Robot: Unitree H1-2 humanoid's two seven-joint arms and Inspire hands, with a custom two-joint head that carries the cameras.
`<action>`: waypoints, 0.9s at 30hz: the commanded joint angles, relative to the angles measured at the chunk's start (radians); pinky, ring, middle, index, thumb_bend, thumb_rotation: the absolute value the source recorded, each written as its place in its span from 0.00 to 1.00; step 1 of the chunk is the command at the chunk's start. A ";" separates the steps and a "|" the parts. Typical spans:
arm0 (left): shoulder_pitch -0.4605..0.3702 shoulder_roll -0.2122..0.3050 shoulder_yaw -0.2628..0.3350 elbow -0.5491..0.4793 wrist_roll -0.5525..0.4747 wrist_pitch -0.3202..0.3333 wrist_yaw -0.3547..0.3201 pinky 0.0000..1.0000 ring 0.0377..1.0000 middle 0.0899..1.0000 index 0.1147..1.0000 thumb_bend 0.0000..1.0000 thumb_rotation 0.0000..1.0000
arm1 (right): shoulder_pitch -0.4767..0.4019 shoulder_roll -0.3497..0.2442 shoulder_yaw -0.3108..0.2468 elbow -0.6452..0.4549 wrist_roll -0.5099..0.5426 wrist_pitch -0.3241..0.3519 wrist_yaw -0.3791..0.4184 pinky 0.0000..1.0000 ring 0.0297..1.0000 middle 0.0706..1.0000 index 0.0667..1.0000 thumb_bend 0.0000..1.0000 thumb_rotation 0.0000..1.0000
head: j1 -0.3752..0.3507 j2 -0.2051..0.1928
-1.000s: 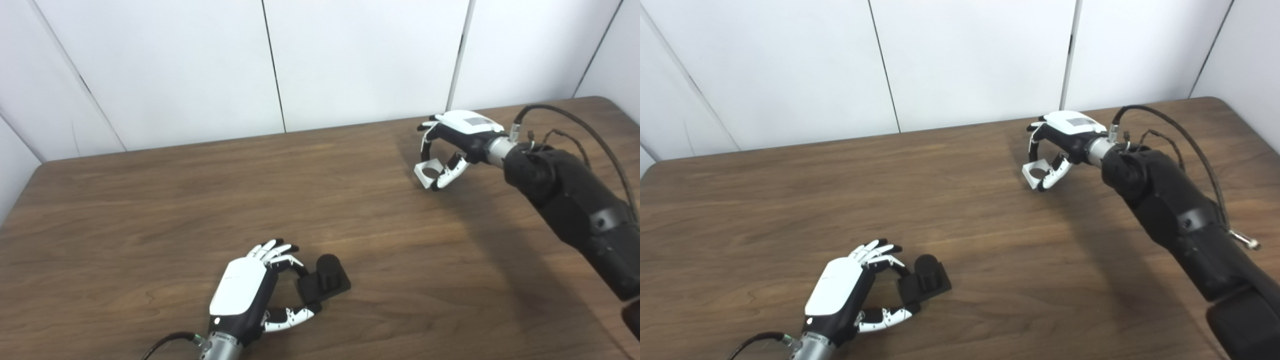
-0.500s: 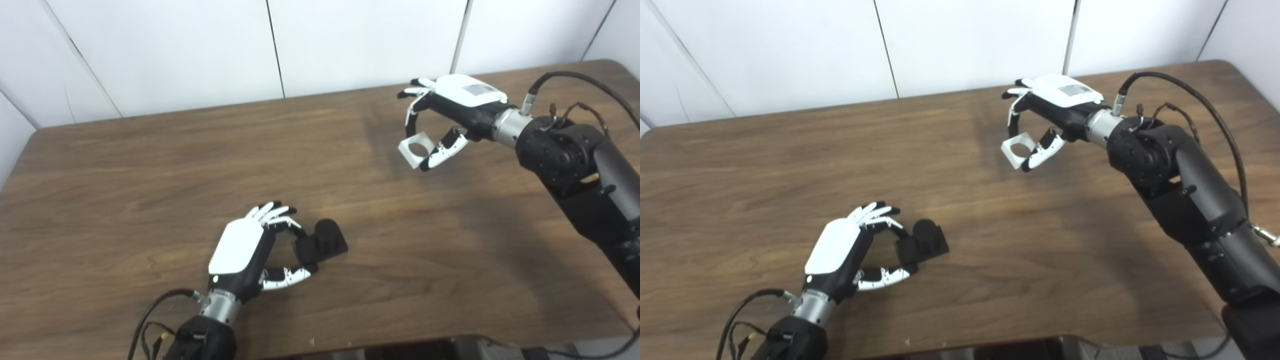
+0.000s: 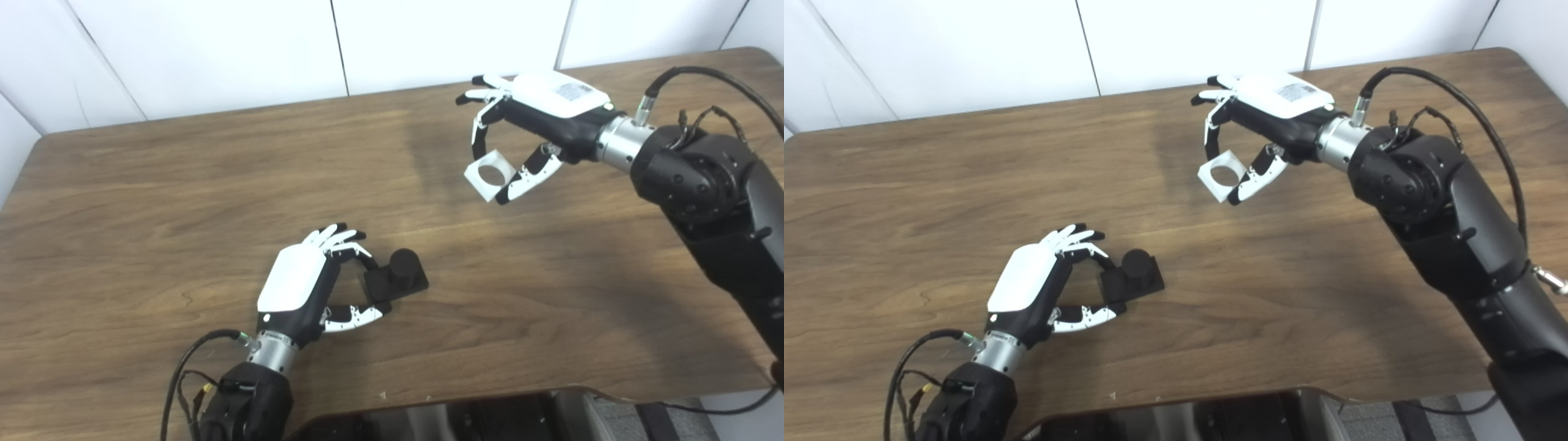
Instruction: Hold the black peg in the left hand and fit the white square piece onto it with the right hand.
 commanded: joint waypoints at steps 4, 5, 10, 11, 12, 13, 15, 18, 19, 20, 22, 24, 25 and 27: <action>-0.020 -0.008 -0.004 -0.038 0.021 -0.004 0.017 0.93 0.92 0.83 0.49 0.56 0.32 | -0.044 0.016 -0.005 -0.058 0.012 -0.016 0.004 0.94 1.00 0.92 0.45 0.52 0.14 | 0.010 -0.007; -0.018 -0.010 -0.004 -0.037 0.020 -0.005 0.019 0.93 0.92 0.83 0.49 0.56 0.32 | -0.044 0.020 -0.004 -0.062 0.016 -0.019 0.005 0.94 1.00 0.92 0.45 0.52 0.14 | 0.011 -0.008; -0.017 -0.012 -0.012 -0.032 0.043 0.001 0.016 0.92 0.93 0.83 0.49 0.56 0.36 | -0.050 0.045 0.009 -0.090 0.024 -0.032 0.014 0.93 1.00 0.92 0.45 0.52 0.14 | 0.026 -0.015; -0.016 -0.012 -0.013 -0.030 0.046 -0.001 0.018 0.92 0.93 0.83 0.49 0.55 0.37 | -0.051 0.052 0.012 -0.098 0.026 -0.031 0.016 0.93 1.00 0.92 0.45 0.52 0.14 | 0.027 -0.017; -0.016 -0.012 -0.014 -0.027 0.046 -0.003 0.021 0.92 0.92 0.83 0.49 0.56 0.37 | -0.052 0.057 0.016 -0.104 0.027 -0.030 0.019 0.93 1.00 0.91 0.45 0.52 0.14 | 0.028 -0.018; -0.016 -0.012 -0.015 -0.025 0.049 -0.004 0.024 0.92 0.92 0.83 0.49 0.56 0.37 | -0.052 0.062 0.018 -0.110 0.029 -0.031 0.022 0.94 1.00 0.91 0.45 0.52 0.14 | 0.029 -0.020; -0.014 -0.014 -0.016 -0.025 0.052 -0.001 0.022 0.92 0.92 0.83 0.49 0.56 0.37 | -0.052 0.071 0.025 -0.120 0.026 -0.034 0.027 0.94 1.00 0.91 0.45 0.52 0.14 | 0.031 -0.026; -0.013 -0.016 -0.020 -0.022 0.063 0.000 0.025 0.92 0.92 0.83 0.49 0.56 0.37 | -0.051 0.086 0.036 -0.137 0.018 -0.026 0.036 0.94 1.00 0.91 0.45 0.52 0.14 | 0.037 -0.034; -0.013 -0.017 -0.021 -0.019 0.065 -0.003 0.030 0.92 0.92 0.83 0.49 0.56 0.37 | -0.050 0.089 0.038 -0.139 0.017 -0.025 0.037 0.94 1.00 0.91 0.45 0.52 0.14 | 0.037 -0.034; -0.012 -0.018 -0.022 -0.018 0.066 -0.003 0.030 0.92 0.92 0.83 0.49 0.56 0.37 | -0.049 0.094 0.043 -0.137 0.013 -0.031 0.034 0.94 1.00 0.91 0.45 0.52 0.14 | 0.039 -0.036; -0.012 -0.019 -0.023 -0.015 0.065 -0.005 0.033 0.92 0.92 0.83 0.49 0.56 0.37 | -0.047 0.103 0.050 -0.138 0.008 -0.034 0.035 0.93 1.00 0.91 0.45 0.52 0.14 | 0.041 -0.036; -0.013 -0.019 -0.024 -0.009 0.063 -0.013 0.043 0.91 0.91 0.82 0.49 0.56 0.35 | -0.046 0.114 0.057 -0.142 0.011 -0.031 0.039 0.94 1.00 0.91 0.45 0.52 0.14 | 0.045 -0.035; -0.013 -0.019 -0.025 -0.007 0.063 -0.015 0.046 0.90 0.91 0.82 0.48 0.56 0.35 | -0.046 0.117 0.058 -0.144 0.012 -0.030 0.039 0.94 1.00 0.91 0.45 0.52 0.14 | 0.045 -0.035; -0.014 -0.018 -0.026 -0.005 0.069 -0.015 0.050 0.89 0.91 0.82 0.48 0.56 0.34 | -0.046 0.126 0.064 -0.149 0.010 -0.029 0.043 0.94 1.00 0.91 0.45 0.52 0.14 | 0.045 -0.035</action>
